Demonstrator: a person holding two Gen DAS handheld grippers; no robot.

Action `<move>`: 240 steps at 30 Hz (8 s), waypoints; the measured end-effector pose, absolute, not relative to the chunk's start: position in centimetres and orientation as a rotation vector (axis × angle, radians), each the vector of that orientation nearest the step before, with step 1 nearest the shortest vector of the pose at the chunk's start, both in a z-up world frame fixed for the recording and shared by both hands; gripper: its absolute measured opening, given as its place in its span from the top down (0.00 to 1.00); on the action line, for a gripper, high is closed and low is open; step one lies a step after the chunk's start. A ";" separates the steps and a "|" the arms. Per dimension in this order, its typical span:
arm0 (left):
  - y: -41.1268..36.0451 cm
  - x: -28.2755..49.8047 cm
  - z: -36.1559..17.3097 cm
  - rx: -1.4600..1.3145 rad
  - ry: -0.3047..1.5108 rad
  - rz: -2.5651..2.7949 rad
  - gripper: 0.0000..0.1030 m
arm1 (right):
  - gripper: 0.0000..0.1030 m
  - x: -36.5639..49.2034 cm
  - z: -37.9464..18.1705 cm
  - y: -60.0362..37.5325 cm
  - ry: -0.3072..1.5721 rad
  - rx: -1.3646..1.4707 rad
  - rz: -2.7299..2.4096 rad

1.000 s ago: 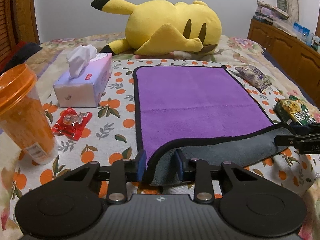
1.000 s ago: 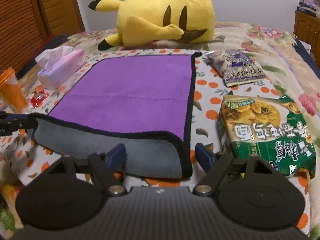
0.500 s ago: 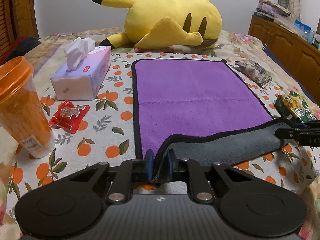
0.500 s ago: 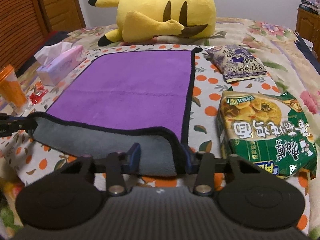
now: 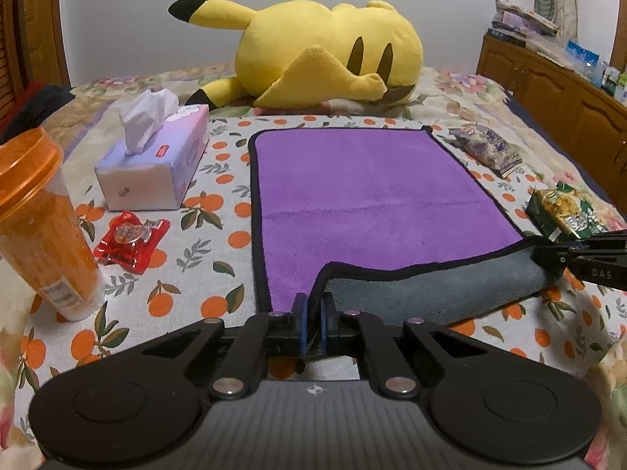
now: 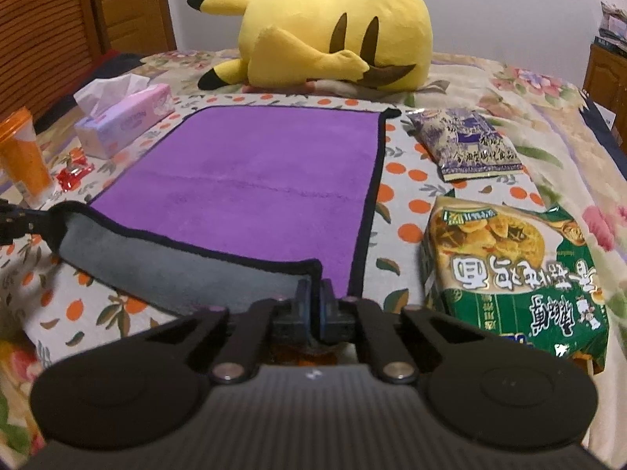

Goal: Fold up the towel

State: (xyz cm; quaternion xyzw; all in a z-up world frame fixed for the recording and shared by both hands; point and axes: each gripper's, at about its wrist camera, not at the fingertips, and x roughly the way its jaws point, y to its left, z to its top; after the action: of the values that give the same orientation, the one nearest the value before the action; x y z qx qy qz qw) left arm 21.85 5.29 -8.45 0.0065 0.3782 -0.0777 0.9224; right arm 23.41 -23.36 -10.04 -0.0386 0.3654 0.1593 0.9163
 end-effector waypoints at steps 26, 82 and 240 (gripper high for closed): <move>5.0 21.5 -6.0 -0.012 0.675 -0.184 0.94 | 0.96 23.6 -8.4 -24.3 0.640 -0.032 0.357; 4.2 29.2 -4.1 -0.002 0.574 -0.182 0.94 | 0.96 29.2 -6.3 -23.4 0.491 -0.132 0.351; -0.6 14.6 0.4 0.148 0.635 -0.130 0.00 | 0.00 14.7 0.0 -23.5 0.516 -0.032 0.215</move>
State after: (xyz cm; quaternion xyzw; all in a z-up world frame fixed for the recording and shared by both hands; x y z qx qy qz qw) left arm 14.61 -0.58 0.41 0.0724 0.3117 -0.0639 0.9453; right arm 14.73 -23.54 0.04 -0.0157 0.2545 0.1061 0.9611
